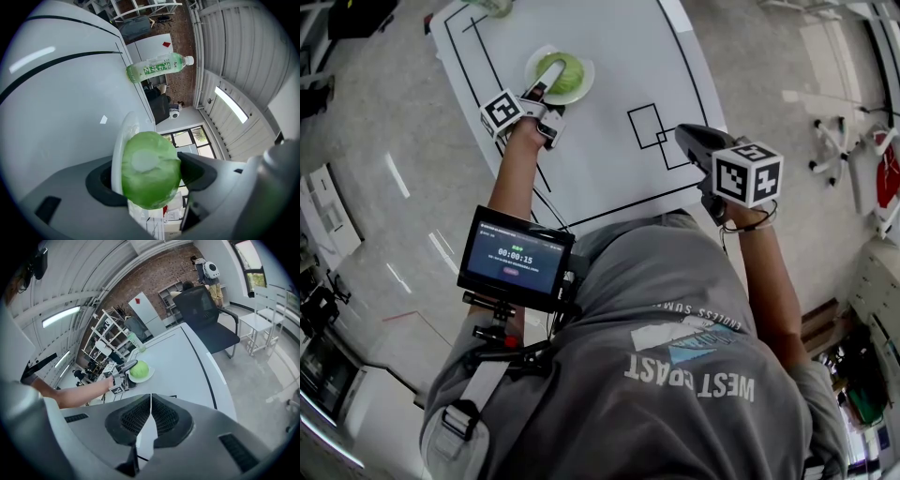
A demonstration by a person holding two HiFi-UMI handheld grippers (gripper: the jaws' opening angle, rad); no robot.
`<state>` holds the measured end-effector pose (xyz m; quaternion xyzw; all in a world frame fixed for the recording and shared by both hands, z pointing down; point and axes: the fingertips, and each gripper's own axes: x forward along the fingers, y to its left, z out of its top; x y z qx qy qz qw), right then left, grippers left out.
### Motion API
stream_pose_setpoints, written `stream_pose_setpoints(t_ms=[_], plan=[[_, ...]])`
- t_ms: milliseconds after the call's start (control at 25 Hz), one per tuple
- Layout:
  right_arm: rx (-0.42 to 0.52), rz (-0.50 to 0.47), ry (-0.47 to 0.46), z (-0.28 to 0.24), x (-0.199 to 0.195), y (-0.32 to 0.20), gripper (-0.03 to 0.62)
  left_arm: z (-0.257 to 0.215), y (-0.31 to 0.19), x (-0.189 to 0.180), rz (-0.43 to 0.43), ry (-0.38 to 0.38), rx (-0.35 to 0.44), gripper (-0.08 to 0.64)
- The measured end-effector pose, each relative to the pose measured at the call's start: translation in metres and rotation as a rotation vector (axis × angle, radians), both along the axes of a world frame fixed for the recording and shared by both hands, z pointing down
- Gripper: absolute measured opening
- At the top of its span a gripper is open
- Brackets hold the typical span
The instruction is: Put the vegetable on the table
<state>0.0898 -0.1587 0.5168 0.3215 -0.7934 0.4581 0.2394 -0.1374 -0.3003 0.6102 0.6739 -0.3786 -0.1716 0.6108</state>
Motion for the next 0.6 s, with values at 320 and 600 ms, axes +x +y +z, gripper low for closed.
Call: stream_pose_setpoints(t_ms=[320, 600], plan=[[-0.019, 0.003, 0.005, 0.009, 0.001, 0.004, 0.009, -0.002, 0.002, 0.003, 0.016, -0.005, 0.007, 0.334], [-0.027, 0.013, 0.012, 0.015, 0.004, 0.003, 0.009, -0.003, 0.002, 0.005, 0.035, -0.021, 0.008, 0.334]])
